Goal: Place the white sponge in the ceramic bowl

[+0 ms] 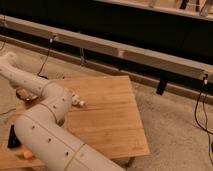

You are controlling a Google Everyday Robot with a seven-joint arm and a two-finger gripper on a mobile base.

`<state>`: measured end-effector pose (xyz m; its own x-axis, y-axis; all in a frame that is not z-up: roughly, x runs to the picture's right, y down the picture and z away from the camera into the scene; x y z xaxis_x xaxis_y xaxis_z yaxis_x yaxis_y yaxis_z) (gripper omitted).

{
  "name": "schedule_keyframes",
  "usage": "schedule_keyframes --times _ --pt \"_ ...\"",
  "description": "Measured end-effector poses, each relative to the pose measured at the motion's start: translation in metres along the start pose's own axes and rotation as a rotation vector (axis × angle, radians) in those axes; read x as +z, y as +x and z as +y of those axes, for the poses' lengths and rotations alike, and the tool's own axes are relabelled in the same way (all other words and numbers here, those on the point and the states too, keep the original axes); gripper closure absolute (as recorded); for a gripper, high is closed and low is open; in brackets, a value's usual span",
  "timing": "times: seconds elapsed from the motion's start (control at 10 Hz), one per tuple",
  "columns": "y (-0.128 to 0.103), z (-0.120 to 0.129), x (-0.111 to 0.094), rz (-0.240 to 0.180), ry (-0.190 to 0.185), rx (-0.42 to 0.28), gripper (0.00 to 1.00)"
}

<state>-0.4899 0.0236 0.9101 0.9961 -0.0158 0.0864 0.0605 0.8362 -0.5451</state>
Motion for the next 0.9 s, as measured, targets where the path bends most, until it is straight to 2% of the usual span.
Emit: schedule_keyframes --times 0.6,0.9 --pt "0.005 -0.001 -0.006 0.033 0.005 -0.024 0.34" --pt "0.004 -0.008 -0.022 0.001 0.010 -0.001 0.34"
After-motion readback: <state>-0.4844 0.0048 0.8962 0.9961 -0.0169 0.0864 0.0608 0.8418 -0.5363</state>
